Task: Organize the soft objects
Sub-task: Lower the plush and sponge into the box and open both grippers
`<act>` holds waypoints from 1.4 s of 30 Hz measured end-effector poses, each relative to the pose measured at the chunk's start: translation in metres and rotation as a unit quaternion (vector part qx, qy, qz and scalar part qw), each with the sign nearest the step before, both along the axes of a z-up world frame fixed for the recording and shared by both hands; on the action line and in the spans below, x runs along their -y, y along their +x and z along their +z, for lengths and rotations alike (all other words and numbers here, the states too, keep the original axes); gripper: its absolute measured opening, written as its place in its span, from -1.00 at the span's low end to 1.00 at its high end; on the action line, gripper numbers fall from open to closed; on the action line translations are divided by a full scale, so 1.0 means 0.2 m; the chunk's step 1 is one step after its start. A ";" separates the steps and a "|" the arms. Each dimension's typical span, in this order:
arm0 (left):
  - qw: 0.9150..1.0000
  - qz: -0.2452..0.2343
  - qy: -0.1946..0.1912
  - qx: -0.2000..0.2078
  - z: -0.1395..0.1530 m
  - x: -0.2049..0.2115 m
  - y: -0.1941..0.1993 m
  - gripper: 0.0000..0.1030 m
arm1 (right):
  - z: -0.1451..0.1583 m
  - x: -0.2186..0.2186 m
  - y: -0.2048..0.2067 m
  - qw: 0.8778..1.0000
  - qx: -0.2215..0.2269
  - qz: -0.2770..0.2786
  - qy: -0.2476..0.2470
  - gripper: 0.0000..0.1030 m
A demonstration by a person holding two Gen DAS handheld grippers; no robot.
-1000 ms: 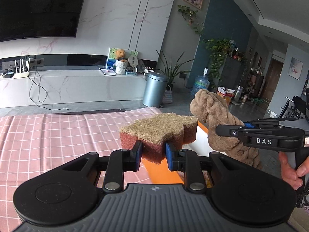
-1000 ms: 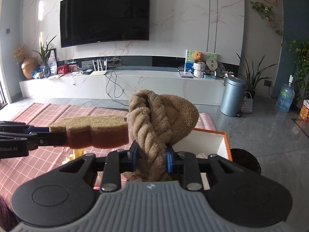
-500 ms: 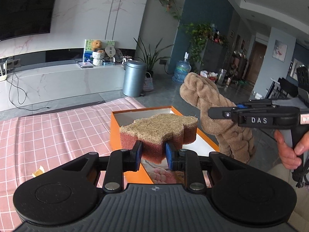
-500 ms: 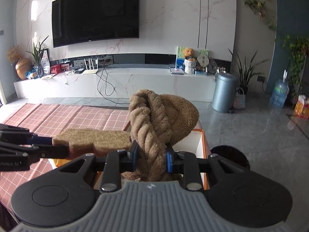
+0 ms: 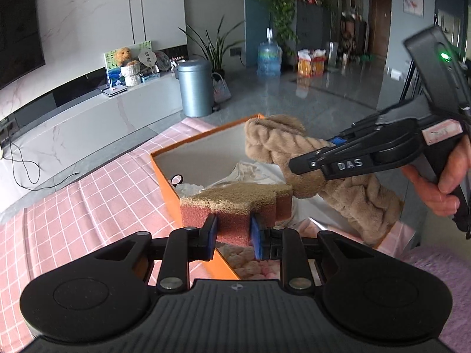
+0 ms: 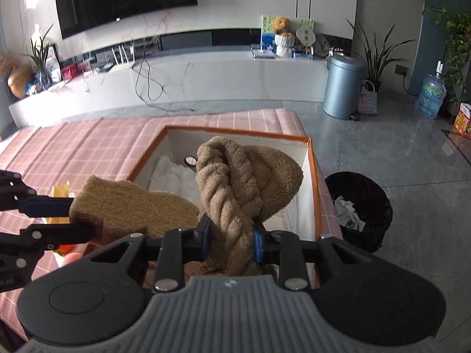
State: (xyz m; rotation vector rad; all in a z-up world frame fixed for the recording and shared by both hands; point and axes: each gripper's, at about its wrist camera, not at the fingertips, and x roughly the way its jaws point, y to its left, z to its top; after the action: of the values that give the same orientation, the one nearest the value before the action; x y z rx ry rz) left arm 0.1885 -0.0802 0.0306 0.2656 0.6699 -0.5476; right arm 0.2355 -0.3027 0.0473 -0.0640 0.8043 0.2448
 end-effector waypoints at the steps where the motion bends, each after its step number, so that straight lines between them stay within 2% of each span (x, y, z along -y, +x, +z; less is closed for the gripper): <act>1: 1.000 -0.001 0.006 0.001 -0.01 0.01 0.00 -0.49 | -0.02 -0.01 0.03 1.000 -0.005 0.002 -0.007 -0.48; 9: 1.000 -0.014 0.026 0.007 -0.08 0.12 0.03 -0.51 | -0.17 -0.06 0.18 0.997 -0.046 0.014 -0.058 -0.40; 13: 0.999 -0.022 0.026 -0.009 -0.11 0.15 0.03 -0.52 | -0.20 -0.07 0.18 0.996 -0.060 0.026 -0.069 -0.33; 18: 0.999 -0.024 0.027 -0.019 -0.12 0.14 0.03 -0.52 | -0.16 -0.06 0.15 0.995 -0.046 0.034 -0.082 -0.11; 23: 0.998 -0.036 0.037 -0.032 -0.12 0.15 -0.01 -0.52 | -0.10 -0.02 0.07 0.995 -0.043 0.040 -0.084 -0.09; 25: 0.998 -0.040 0.039 -0.042 -0.13 0.15 -0.02 -0.52 | -0.07 -0.01 0.02 0.994 -0.047 0.045 -0.085 -0.11; 28: 0.996 -0.051 0.039 -0.059 -0.14 0.16 -0.03 -0.55 | -0.04 0.00 -0.06 0.992 -0.059 0.055 -0.094 -0.29; 29: 0.995 -0.058 0.037 -0.068 -0.14 0.17 -0.04 -0.66 | -0.04 0.00 -0.09 0.991 -0.062 0.057 -0.100 -0.38; 32: 0.994 -0.066 0.030 -0.082 -0.15 0.17 -0.06 -0.68 | -0.05 0.01 -0.14 0.989 -0.082 0.059 -0.110 -0.68; 35: 0.994 -0.056 0.024 -0.090 -0.17 0.17 -0.06 -0.68 | -0.08 0.01 -0.15 0.987 -0.097 0.053 -0.116 -0.74; 37: 0.993 -0.053 0.006 -0.103 -0.17 0.14 -0.05 -0.67 | -0.11 0.01 -0.15 0.986 -0.107 0.049 -0.118 -0.80; 42: 0.992 -0.049 -0.013 -0.118 -0.15 0.12 -0.06 -0.67 | -0.19 -0.03 -0.12 0.982 -0.128 0.053 -0.128 -0.82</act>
State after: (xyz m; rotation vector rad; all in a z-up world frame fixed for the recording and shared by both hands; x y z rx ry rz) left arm 0.1764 -0.1032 0.0000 0.2117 0.8809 -0.6883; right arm 0.2117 -0.2965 0.0098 -0.3240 1.0868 0.2528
